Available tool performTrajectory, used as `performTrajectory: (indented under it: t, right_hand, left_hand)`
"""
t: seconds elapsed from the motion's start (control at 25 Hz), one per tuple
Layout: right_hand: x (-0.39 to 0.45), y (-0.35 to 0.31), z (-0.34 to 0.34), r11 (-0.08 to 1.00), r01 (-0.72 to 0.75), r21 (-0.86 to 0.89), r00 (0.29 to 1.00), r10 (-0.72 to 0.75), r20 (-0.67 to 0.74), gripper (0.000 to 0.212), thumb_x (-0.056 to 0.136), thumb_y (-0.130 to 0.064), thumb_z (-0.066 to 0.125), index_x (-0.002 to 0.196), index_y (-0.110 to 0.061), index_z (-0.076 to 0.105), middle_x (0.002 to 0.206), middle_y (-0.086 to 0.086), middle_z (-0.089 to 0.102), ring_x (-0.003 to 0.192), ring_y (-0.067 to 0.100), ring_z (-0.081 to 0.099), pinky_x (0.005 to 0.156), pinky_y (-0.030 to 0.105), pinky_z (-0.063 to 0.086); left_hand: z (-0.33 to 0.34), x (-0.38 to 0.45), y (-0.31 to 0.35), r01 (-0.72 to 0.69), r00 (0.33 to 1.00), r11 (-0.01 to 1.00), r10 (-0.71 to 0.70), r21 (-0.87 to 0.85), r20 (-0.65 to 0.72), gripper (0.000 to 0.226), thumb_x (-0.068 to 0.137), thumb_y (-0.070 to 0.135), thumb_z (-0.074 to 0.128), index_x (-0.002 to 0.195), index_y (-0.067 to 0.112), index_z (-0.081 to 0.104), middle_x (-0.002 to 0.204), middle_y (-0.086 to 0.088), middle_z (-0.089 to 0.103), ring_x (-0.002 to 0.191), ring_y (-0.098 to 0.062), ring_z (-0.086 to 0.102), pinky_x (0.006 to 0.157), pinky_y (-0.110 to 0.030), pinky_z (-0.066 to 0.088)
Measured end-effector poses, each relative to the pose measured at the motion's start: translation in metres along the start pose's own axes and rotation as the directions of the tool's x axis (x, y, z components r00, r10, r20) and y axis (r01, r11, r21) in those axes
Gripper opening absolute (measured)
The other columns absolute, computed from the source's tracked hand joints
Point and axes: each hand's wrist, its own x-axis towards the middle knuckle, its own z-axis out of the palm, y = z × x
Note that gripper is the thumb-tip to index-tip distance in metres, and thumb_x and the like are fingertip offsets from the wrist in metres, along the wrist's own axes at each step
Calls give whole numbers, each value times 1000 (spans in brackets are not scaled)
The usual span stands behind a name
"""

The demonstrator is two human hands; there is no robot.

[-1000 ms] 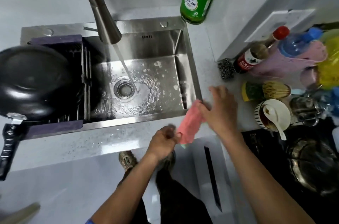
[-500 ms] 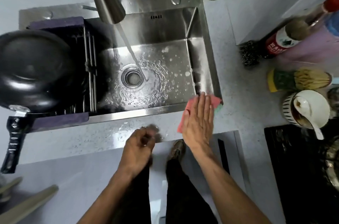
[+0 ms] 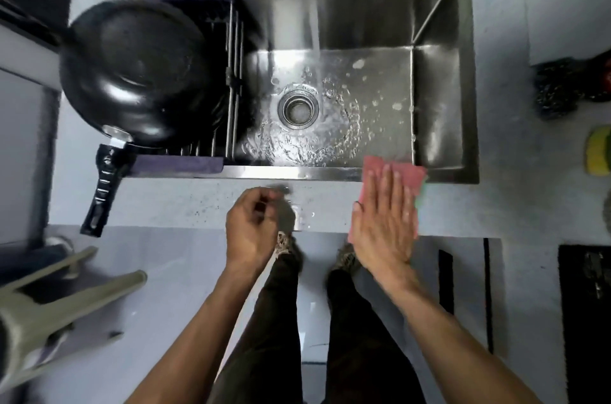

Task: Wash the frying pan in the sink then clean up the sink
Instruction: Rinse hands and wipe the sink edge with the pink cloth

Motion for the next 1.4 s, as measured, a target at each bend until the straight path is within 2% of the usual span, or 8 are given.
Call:
performTrajectory:
  t: [0.24, 0.48, 0.72, 0.84, 0.96, 1.04, 1.24, 1.4]
  right_hand:
    - [10, -72, 20, 932, 360, -45, 932, -358, 55, 63, 101, -37, 23, 158, -10, 17, 166, 11, 13, 154, 29, 11, 124, 47, 12]
    - [14, -23, -1, 992, -31, -120, 999, 26, -40, 63, 101, -35, 26, 154, -2, 31, 159, 23, 30, 147, 41, 27, 120, 56, 21]
    - [-21, -252, 61, 940, 341, -33, 939, -339, 50, 67, 102, -38, 25, 159, -9, 6, 166, 7, 1, 154, 25, 0, 125, 44, 2]
    - [-18, -227, 59, 914, 381, -141, 924, -377, 56, 64, 101, -38, 24, 158, -10, 16, 165, 10, 15, 153, 29, 15, 123, 45, 10]
    - [-19, -198, 50, 972, 137, -192, 989, -146, -32, 63, 101, -33, 31, 155, -1, 25, 161, 21, 24, 149, 39, 26, 121, 54, 19]
    - [-19, -234, 55, 985, 34, -168, 998, -42, -45, 65, 101, -33, 33, 156, 1, 21, 162, 23, 22, 150, 40, 21, 121, 54, 18]
    - [-25, -380, 83, 975, 220, -40, 975, -218, 46, 70, 100, -39, 30, 158, -3, 16, 165, 18, 14, 153, 34, 13, 124, 48, 8]
    - [-22, -408, 88, 904, 340, 260, 936, -353, 5, 55, 98, -26, 35, 146, -2, 46, 158, 14, 36, 150, 27, 24, 125, 42, 10]
  left_hand:
    - [-41, -26, -26, 51, 999, 996, -49, 71, -21, 27, 90, 10, 60, 90, 36, 65, 96, 17, 67, 80, 0, 62, 66, -16, 50]
    - [-70, -21, -63, 15, 1000, 1000, -15, 1, 4, 27, 88, 7, 57, 100, 29, 66, 107, 16, 68, 84, -6, 62, 69, -29, 55]
    - [-181, 26, -108, 113, 952, 981, -61, 160, -299, 16, 88, 10, 57, 91, 25, 64, 95, 7, 67, 82, -8, 61, 71, -22, 45]
    - [-221, 50, -129, 112, 958, 919, 2, 379, -287, 20, 84, 12, 58, 101, 17, 65, 99, -3, 63, 96, -26, 53, 81, -37, 44]
    - [-237, 70, -136, 206, 947, 816, -26, 540, -321, 43, 78, 24, 61, 121, 18, 56, 116, -10, 52, 107, -32, 44, 87, -45, 39]
    - [-256, 81, -146, 260, 951, 784, -106, 564, -291, 55, 77, 34, 64, 128, 23, 47, 120, -8, 51, 108, -30, 45, 86, -45, 36]
    - [-278, 89, -172, 130, 991, 867, -126, 482, -40, 24, 75, 36, 68, 97, 31, 60, 85, 9, 67, 84, -20, 63, 77, -37, 44]
    - [-291, 89, -158, 151, 988, 935, -153, 320, -17, 26, 69, 37, 72, 87, 30, 54, 72, 12, 60, 70, -14, 56, 63, -30, 42]
